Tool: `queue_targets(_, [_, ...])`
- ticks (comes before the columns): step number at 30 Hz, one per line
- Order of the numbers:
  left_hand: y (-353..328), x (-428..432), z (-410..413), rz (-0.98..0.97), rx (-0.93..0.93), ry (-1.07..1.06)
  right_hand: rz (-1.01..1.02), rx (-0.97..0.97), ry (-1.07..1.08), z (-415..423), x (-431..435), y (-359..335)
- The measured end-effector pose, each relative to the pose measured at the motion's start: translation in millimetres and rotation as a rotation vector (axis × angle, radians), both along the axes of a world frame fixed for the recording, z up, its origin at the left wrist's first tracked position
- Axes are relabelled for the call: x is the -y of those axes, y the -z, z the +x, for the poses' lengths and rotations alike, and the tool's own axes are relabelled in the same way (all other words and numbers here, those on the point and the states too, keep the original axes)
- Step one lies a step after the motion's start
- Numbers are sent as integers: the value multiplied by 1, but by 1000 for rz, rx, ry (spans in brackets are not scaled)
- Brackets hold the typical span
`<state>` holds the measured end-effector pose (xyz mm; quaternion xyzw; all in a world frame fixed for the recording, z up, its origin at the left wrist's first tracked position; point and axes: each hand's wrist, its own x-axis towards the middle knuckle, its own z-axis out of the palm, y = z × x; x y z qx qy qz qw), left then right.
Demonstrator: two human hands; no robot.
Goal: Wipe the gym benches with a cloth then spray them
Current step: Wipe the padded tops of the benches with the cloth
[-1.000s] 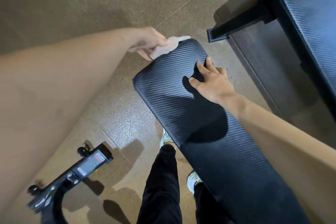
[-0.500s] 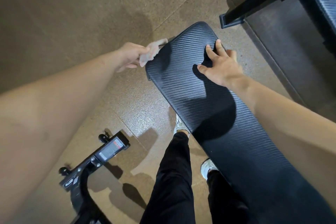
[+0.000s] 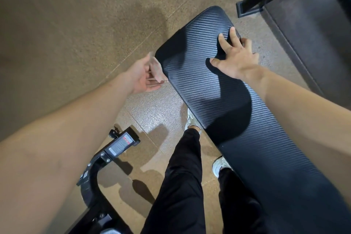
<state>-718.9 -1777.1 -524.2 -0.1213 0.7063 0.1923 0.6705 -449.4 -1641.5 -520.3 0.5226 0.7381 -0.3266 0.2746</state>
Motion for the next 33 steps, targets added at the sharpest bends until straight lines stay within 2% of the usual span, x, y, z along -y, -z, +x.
queue_targets(5, [0,17,19,16,86,-139,-24,-36,-62,11,19,-1])
queue_targets(9, [-2,28,35,-14,135,-155,-50,-39,-96,36,57,-7])
queue_targets(14, [-3,43,63,-49,132,-139,60,-11,-98,89,114,-6])
queue_targets(17, [-4,55,85,-65,119,-143,131,25,-29,128,141,-4])
queue_targets(20, [-5,67,109,-74,106,-181,192,102,151,165,169,-6])
queue_targets(22, [-7,77,125,-74,109,-195,151,152,294,186,190,-6])
queue_targets(24, [-8,88,142,-78,113,-202,78,150,337,200,207,-2])
queue_targets(33, [-16,136,226,-63,78,-181,103,15,99,243,211,2])
